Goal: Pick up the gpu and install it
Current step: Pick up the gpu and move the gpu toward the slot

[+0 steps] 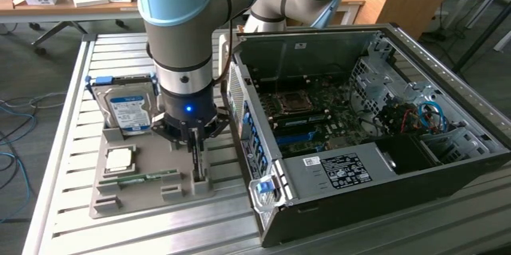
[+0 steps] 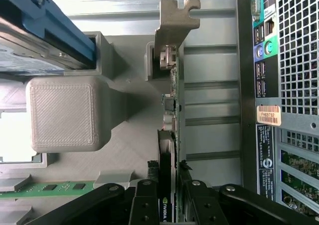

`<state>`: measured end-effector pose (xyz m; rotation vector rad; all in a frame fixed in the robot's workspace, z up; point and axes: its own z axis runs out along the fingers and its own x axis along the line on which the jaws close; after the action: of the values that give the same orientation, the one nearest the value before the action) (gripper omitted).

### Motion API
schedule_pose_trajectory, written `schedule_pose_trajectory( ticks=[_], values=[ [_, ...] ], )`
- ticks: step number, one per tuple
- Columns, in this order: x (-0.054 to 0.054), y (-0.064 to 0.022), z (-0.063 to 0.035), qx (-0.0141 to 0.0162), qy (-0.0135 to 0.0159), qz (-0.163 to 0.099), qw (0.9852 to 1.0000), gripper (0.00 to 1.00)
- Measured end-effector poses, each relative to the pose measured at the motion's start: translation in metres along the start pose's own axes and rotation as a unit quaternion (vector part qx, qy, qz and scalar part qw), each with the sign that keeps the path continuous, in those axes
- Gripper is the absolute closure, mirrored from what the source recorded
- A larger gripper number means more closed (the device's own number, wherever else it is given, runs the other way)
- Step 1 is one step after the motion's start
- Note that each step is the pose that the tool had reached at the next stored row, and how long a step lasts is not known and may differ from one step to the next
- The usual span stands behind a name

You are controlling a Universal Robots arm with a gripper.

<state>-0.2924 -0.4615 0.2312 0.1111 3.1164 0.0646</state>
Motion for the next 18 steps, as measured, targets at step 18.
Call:
schedule_pose_trajectory(
  ticks=[18],
  values=[
    [0.0,0.0004,-0.01,-0.0004,0.001,-0.024,0.9997,0.74]
  ],
)
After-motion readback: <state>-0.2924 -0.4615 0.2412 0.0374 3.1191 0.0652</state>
